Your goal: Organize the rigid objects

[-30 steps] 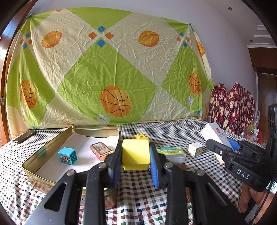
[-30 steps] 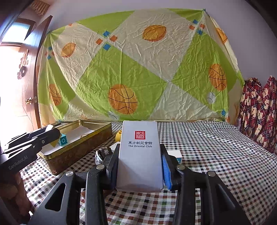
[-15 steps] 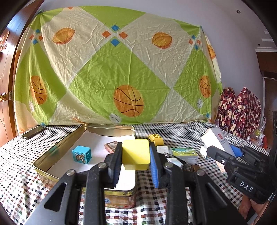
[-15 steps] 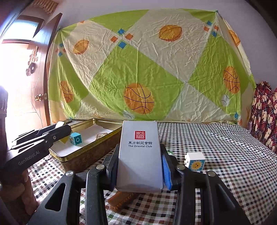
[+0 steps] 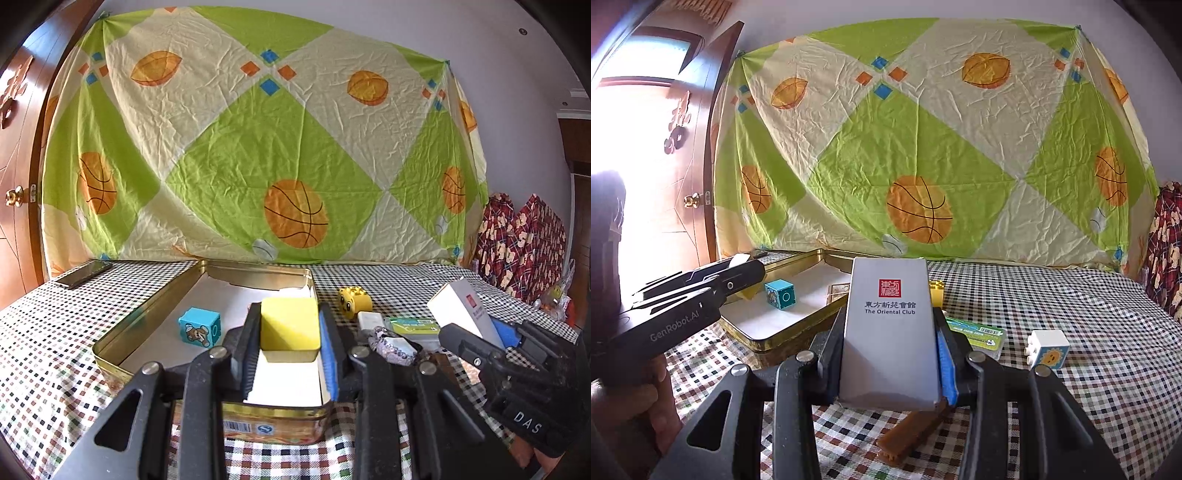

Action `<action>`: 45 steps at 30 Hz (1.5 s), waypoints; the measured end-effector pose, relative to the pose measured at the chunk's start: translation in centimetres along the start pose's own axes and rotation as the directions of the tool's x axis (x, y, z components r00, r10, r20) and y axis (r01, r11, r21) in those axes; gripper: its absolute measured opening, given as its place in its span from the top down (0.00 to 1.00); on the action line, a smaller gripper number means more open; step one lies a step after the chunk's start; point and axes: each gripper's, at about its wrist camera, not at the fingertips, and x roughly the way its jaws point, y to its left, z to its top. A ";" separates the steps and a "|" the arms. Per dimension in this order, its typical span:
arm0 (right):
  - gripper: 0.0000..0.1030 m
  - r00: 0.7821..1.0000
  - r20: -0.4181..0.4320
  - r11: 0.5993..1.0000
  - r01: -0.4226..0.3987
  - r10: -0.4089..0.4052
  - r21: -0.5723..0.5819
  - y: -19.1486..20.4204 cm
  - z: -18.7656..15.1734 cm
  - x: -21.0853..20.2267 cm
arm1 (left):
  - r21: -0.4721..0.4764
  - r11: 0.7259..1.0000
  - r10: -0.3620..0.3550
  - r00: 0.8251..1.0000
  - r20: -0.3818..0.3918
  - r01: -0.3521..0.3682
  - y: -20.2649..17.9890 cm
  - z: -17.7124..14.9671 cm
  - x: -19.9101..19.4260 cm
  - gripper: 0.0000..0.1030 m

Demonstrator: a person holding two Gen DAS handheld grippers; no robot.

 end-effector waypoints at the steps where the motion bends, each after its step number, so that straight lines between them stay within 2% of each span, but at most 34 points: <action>1: 0.58 1.000 0.000 1.000 -0.004 0.004 -0.004 0.2 0.0 0.0 | -0.002 1.000 0.003 1.000 0.000 -0.003 0.2 0.0 0.0 0.73; 31: 0.58 0.996 -0.049 0.996 -0.077 0.075 -0.036 4.7 1.1 2.9 | -0.062 0.993 0.098 0.994 -0.037 -0.101 5.3 0.2 0.3 0.73; 45: 0.57 0.989 -0.082 0.991 -0.126 0.123 -0.038 6.2 1.4 3.9 | -0.076 0.990 0.113 0.987 -0.116 -0.123 7.3 0.4 1.4 0.73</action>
